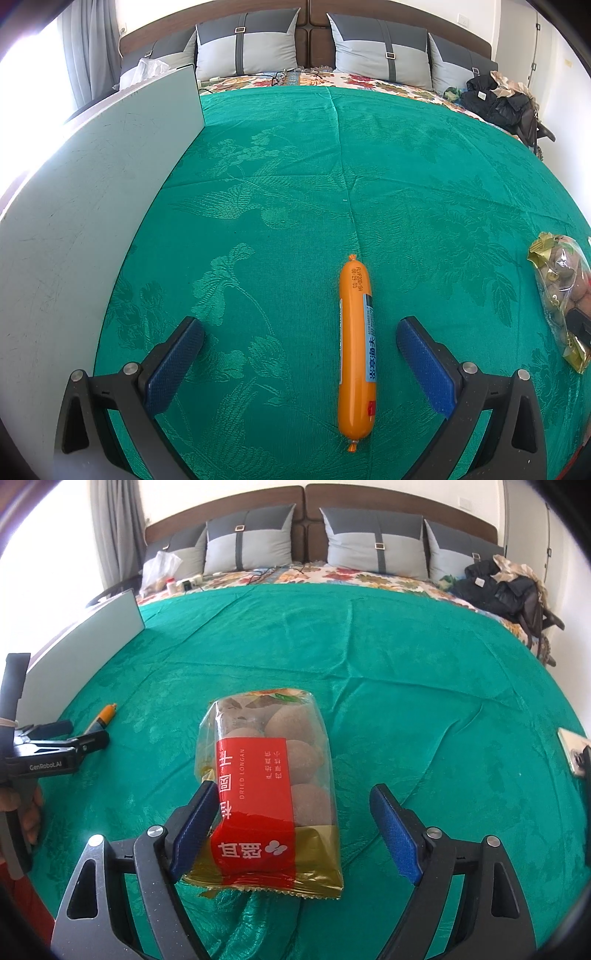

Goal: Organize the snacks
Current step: 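Lift the longan bag off the bed with the right tool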

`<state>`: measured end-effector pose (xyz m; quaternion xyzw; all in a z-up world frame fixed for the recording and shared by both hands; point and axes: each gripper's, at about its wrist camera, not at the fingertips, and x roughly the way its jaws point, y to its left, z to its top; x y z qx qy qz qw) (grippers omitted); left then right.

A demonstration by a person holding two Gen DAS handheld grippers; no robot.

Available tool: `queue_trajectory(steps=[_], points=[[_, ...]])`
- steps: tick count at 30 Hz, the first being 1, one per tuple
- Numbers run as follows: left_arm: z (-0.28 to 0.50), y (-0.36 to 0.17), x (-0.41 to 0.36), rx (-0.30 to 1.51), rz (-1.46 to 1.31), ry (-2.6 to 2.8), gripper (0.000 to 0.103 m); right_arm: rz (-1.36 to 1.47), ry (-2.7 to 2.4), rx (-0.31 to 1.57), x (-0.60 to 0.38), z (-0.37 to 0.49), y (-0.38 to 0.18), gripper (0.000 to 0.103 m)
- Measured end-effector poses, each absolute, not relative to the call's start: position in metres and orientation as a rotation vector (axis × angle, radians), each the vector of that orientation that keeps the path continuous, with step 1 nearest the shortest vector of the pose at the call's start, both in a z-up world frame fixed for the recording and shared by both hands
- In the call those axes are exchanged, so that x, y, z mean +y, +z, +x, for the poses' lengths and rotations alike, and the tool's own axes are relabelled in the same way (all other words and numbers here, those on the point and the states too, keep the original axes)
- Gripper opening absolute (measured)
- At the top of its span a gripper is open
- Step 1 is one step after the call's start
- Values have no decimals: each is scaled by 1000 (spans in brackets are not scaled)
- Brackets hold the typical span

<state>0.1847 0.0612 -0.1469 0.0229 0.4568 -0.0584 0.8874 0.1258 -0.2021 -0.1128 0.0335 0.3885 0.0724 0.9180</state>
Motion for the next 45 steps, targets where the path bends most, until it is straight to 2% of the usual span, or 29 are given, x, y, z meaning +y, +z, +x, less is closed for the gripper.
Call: queue_trajectory(steps=[17, 22, 35, 42, 45], points=[[185, -147, 61, 949, 47, -121, 103, 35, 156, 736, -199, 122, -99, 86], [184, -147, 61, 949, 47, -121, 103, -11, 233, 868, -182, 136, -123, 86], [185, -146, 61, 950, 47, -121, 103, -46, 258, 870, -175, 140, -127, 90], [186, -141, 60, 1136, 133, -230, 102, -49, 264, 869, -176, 140, -127, 91], [179, -137, 57, 1147, 151, -249, 94, -50, 265, 869, -176, 138, -127, 91]])
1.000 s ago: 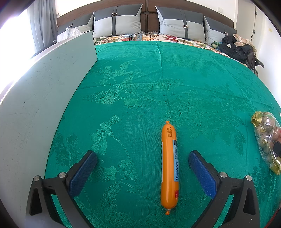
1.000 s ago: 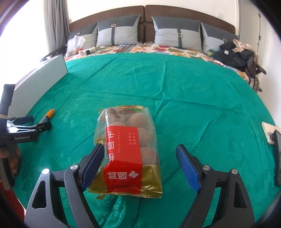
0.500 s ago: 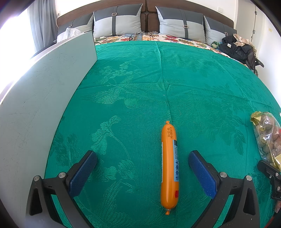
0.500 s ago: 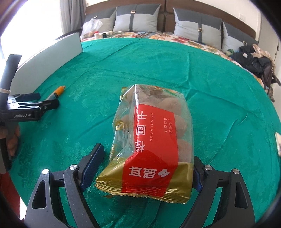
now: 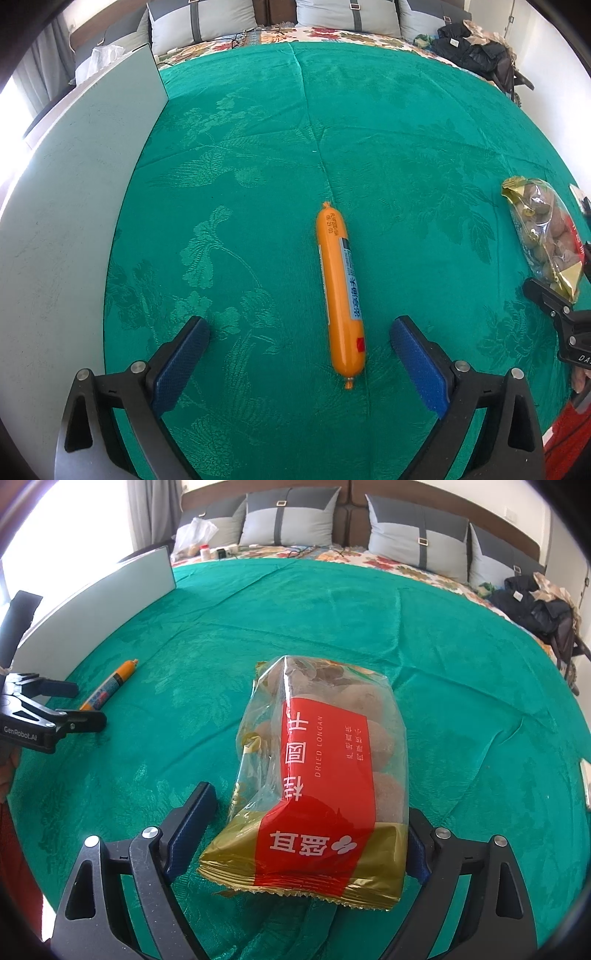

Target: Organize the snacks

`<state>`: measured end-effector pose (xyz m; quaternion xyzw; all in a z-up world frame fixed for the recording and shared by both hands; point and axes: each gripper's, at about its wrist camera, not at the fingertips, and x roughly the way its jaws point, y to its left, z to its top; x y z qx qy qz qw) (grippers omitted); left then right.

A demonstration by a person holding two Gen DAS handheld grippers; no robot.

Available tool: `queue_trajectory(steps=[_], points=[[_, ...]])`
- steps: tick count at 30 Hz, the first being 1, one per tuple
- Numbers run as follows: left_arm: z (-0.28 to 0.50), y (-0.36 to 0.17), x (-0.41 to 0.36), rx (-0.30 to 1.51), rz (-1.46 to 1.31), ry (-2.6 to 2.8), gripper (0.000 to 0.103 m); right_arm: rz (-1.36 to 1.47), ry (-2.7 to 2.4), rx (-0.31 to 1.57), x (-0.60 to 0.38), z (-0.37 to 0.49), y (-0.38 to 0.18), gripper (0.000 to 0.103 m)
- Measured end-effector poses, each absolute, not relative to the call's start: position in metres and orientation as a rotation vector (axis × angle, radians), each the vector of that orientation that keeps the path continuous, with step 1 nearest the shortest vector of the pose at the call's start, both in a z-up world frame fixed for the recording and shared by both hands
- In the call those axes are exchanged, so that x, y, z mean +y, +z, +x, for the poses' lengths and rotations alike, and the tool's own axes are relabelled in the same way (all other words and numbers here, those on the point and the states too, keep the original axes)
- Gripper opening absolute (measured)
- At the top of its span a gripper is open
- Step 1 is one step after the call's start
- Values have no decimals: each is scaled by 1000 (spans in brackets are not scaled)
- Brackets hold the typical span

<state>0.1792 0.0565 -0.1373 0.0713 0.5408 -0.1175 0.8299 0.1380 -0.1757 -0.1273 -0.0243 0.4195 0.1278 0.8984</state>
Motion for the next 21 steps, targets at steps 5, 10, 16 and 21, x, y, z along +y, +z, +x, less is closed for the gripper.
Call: queue_trajectory(steps=[5, 10, 16, 21], points=[[177, -134, 42, 1122, 137, -244, 69, -51, 264, 868, -176, 138, -127, 91], [175, -126, 34, 1098, 158, -221, 15, -51, 265, 868, -176, 138, -127, 91], [151, -123, 51, 1095, 7, -247, 15, -53, 266, 867, -176, 137, -127, 91], [135, -111, 65, 1080, -86, -265, 15, -86, 257, 879, -173, 133, -123, 90]])
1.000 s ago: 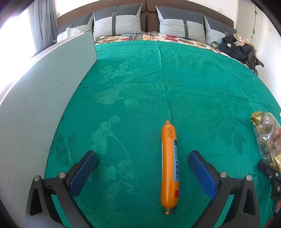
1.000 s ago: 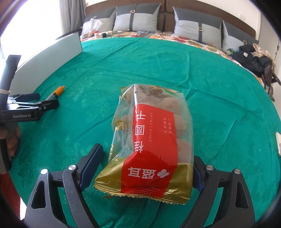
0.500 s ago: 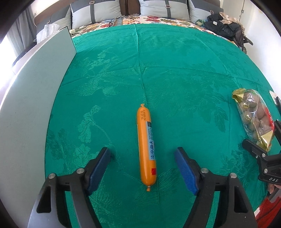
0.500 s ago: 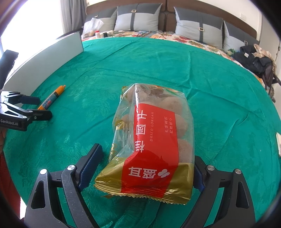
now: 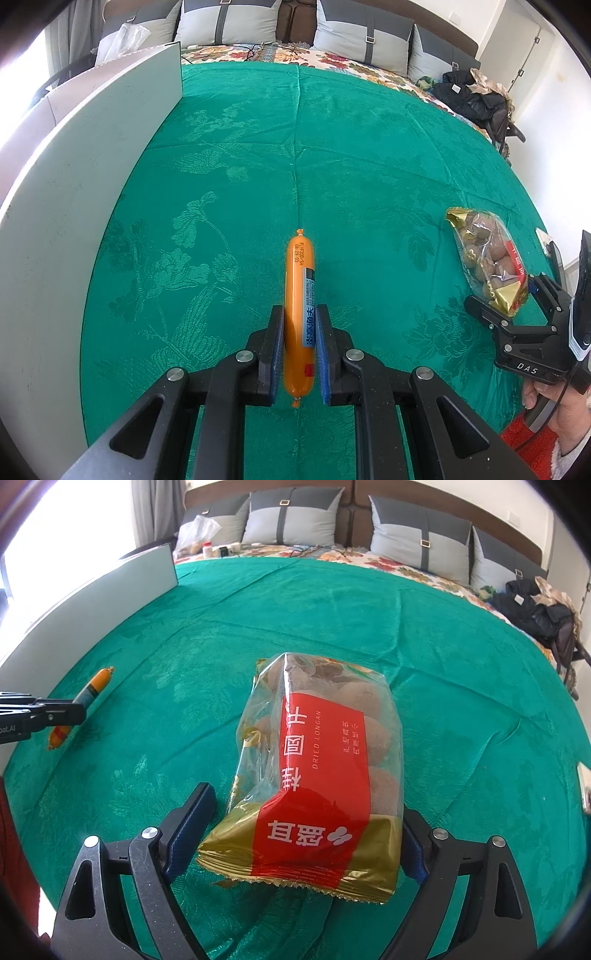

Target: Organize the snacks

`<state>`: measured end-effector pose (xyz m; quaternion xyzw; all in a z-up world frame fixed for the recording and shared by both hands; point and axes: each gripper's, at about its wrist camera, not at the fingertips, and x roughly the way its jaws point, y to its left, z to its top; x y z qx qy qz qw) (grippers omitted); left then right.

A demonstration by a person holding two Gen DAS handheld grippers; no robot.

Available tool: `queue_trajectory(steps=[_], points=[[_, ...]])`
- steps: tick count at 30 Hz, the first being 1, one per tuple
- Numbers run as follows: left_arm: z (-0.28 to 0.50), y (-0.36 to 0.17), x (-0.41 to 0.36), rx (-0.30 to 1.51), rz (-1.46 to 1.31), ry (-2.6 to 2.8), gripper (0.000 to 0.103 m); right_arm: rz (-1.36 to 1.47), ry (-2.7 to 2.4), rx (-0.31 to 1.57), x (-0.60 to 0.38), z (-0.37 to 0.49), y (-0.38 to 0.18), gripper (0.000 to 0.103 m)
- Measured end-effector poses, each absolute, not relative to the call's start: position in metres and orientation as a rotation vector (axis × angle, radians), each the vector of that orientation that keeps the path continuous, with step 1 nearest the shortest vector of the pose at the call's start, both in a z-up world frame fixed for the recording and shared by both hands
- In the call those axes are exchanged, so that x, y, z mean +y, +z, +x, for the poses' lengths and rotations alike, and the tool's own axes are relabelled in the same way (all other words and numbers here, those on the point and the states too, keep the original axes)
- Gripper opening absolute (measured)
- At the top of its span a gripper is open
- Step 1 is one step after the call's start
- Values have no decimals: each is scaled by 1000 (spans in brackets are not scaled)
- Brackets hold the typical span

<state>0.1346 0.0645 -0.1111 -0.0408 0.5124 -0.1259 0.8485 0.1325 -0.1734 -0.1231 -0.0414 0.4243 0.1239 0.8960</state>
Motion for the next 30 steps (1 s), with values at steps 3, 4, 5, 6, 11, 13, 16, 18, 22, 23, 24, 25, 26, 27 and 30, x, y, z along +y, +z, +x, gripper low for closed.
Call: queue_trajectory(steps=[3, 4, 5, 6, 11, 13, 16, 18, 22, 23, 24, 25, 26, 27, 30], points=[[127, -103, 69, 1057, -109, -273, 15, -102, 252, 840, -172, 124, -108, 90], [125, -102, 70, 1052, -111, -275, 15, -101, 244, 830, -171, 123, -104, 90], [123, -101, 70, 1048, -107, -275, 15, -94, 238, 827, -171, 125, -101, 90], [123, -101, 69, 1048, -104, -277, 15, -86, 235, 833, -171, 129, -100, 90], [116, -100, 72, 1050, -141, -291, 15, -6, 255, 961, -178, 153, -102, 73], [110, -93, 77, 1038, -158, -300, 15, 100, 278, 996, -192, 153, -97, 58], [103, -80, 85, 1024, -190, -317, 15, 240, 289, 990, -210, 137, -83, 55], [97, -70, 92, 1008, -215, -332, 15, 382, 332, 977, -220, 124, -77, 55], [86, -52, 106, 980, -263, -353, 15, 581, 397, 983, -223, 109, -75, 55], [83, -48, 110, 977, -278, -358, 15, 609, 411, 985, -218, 106, -74, 55], [81, -42, 115, 970, -290, -362, 15, 633, 427, 984, -215, 105, -71, 55], [79, -37, 120, 960, -300, -365, 15, 656, 445, 980, -209, 104, -67, 55], [77, -31, 126, 947, -312, -369, 15, 673, 464, 972, -204, 104, -61, 55], [74, -24, 132, 930, -326, -374, 15, 684, 483, 962, -198, 104, -54, 55], [66, -2, 156, 879, -363, -371, 15, 699, 541, 931, -176, 106, -32, 55]])
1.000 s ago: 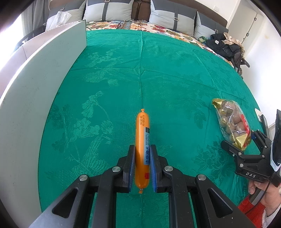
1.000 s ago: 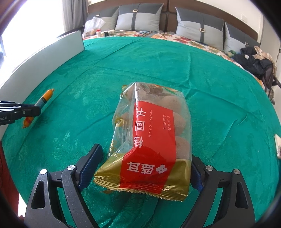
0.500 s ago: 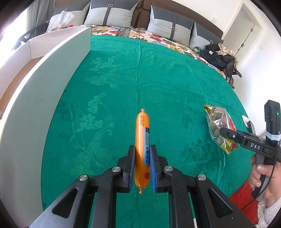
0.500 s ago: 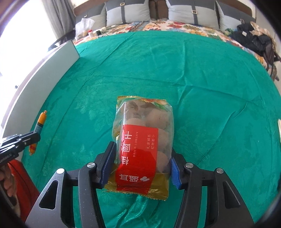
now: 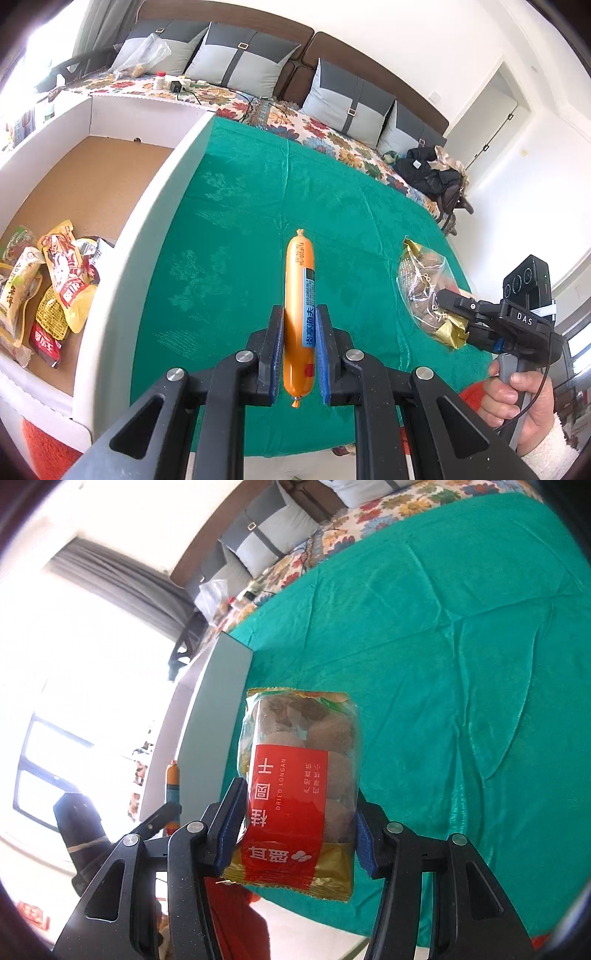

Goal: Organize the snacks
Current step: 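Carry the sausage and longan bag over the white box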

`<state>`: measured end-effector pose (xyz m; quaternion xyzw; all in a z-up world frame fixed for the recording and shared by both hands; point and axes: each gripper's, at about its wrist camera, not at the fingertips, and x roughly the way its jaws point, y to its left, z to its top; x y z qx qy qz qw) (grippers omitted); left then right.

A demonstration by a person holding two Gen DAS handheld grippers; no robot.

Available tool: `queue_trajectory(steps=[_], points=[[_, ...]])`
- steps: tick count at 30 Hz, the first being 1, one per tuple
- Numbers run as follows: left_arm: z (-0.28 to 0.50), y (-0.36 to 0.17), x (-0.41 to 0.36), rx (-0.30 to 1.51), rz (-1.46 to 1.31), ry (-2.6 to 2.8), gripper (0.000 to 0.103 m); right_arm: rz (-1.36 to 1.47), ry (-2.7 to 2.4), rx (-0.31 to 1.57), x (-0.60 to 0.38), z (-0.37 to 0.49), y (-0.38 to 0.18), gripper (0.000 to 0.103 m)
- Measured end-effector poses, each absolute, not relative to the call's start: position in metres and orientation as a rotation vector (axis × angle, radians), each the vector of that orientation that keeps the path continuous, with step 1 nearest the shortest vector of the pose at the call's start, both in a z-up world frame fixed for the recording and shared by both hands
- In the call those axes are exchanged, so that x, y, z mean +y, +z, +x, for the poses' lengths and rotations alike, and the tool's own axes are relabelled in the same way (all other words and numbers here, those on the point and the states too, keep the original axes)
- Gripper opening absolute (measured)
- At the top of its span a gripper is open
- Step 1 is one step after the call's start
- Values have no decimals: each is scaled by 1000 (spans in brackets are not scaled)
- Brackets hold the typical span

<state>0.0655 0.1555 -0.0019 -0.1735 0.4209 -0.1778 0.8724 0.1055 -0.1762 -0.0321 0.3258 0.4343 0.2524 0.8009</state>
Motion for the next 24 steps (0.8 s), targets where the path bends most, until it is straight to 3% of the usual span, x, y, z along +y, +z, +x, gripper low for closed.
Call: queue_trajectory(steps=[12, 17, 24], points=[[70, 39, 327, 763, -444, -105, 15, 500, 736, 880, -35, 129, 50, 55], [84, 18, 374, 814, -441, 1, 15, 389, 833, 876, 42, 133, 73, 55], [95, -32, 402, 921, -445, 99, 15, 259, 883, 917, 137, 133, 50, 55]])
